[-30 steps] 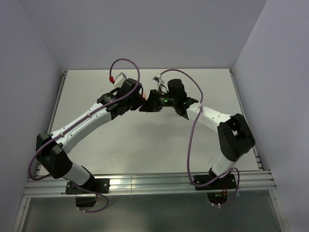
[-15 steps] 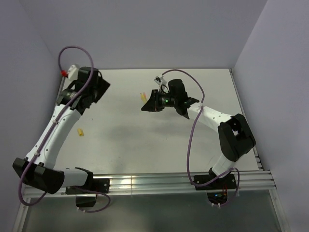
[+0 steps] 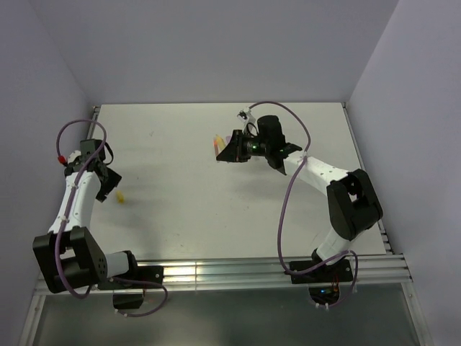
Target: Insert the pens into the pen caps
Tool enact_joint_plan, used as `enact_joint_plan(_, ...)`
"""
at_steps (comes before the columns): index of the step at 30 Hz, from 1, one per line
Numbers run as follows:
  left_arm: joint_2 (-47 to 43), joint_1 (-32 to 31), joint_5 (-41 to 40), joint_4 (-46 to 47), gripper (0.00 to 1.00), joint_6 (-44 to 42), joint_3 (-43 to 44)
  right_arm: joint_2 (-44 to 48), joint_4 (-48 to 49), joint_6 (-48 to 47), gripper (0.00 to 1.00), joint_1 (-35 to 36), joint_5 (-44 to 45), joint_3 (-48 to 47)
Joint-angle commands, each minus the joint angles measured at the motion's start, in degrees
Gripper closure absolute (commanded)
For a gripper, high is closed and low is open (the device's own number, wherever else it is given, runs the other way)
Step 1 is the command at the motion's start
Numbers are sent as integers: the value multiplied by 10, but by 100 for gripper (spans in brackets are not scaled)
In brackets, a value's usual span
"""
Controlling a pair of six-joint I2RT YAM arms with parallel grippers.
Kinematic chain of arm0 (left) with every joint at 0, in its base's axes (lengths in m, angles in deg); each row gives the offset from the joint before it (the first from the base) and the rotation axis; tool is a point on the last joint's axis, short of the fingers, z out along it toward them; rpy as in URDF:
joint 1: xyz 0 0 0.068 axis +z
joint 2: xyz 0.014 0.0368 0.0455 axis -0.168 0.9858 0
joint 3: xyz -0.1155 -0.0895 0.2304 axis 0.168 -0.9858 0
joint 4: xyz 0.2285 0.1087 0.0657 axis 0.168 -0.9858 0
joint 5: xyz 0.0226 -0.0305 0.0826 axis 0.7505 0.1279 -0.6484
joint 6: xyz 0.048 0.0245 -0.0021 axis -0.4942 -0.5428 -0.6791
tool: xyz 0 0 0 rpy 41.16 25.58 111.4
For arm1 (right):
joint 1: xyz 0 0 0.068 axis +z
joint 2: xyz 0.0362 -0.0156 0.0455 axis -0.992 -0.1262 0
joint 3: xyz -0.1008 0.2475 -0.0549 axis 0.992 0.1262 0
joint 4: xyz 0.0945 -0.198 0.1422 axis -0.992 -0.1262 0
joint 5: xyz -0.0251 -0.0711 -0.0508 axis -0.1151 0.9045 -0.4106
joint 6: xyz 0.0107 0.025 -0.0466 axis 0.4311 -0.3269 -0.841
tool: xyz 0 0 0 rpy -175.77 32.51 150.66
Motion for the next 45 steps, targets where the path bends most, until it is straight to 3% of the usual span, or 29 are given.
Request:
enact_joint_plan(1,33,5,26,49,45,-73,1,13,19,-4,100,-5,-7,-1)
enact_joint_plan(14,149,5,12,82,44,-135,23,15,26,3,100,-13,-11,3)
enact_joint_plan(45,211,6,5,126,46,-108,1,22,15,-5,100,-16,-6,4)
